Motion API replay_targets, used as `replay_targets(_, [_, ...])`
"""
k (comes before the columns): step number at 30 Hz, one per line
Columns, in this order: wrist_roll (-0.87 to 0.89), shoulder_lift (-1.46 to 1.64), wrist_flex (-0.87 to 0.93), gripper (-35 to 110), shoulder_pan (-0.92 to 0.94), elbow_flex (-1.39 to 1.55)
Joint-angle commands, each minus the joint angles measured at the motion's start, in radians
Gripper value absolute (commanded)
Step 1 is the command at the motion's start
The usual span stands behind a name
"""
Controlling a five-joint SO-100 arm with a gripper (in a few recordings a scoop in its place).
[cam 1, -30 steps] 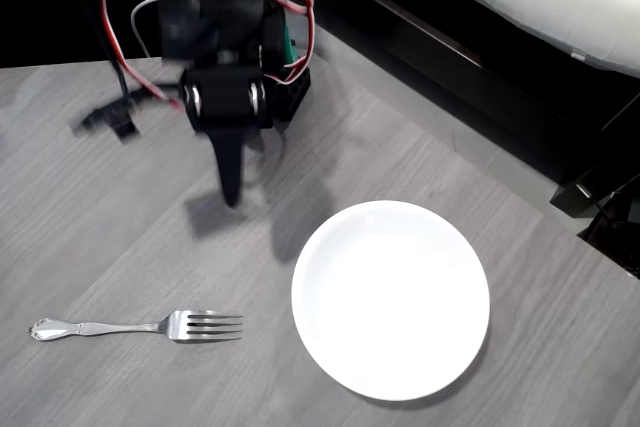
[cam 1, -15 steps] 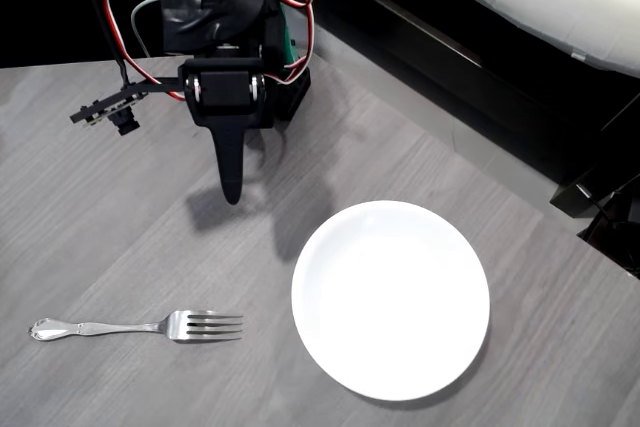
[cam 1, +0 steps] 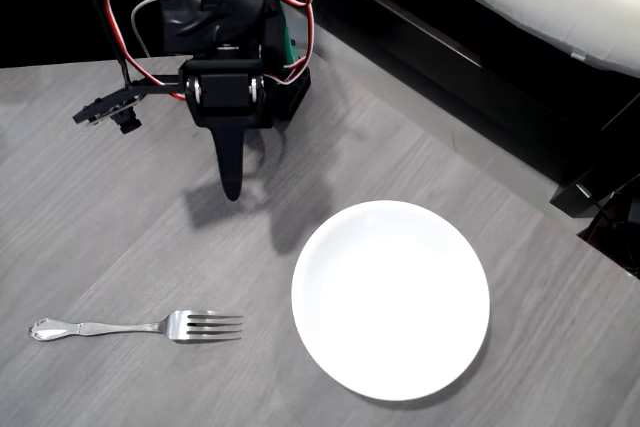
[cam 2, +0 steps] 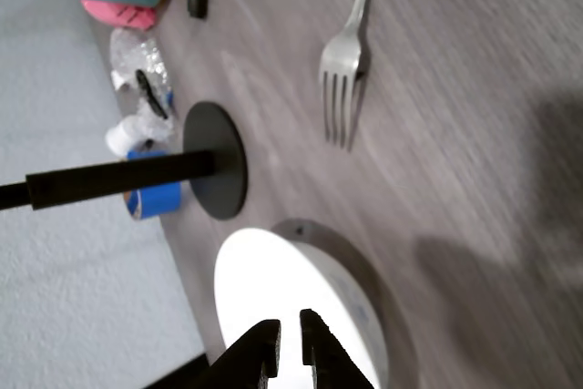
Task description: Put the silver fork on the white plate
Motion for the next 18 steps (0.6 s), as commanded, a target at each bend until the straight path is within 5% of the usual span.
replay_targets(1, [0.005, 0.031, 0.006, 0, 0.017, -0.005])
replay_targets(18, [0.000, 0.029, -0.003, 0, 0.040, -0.014])
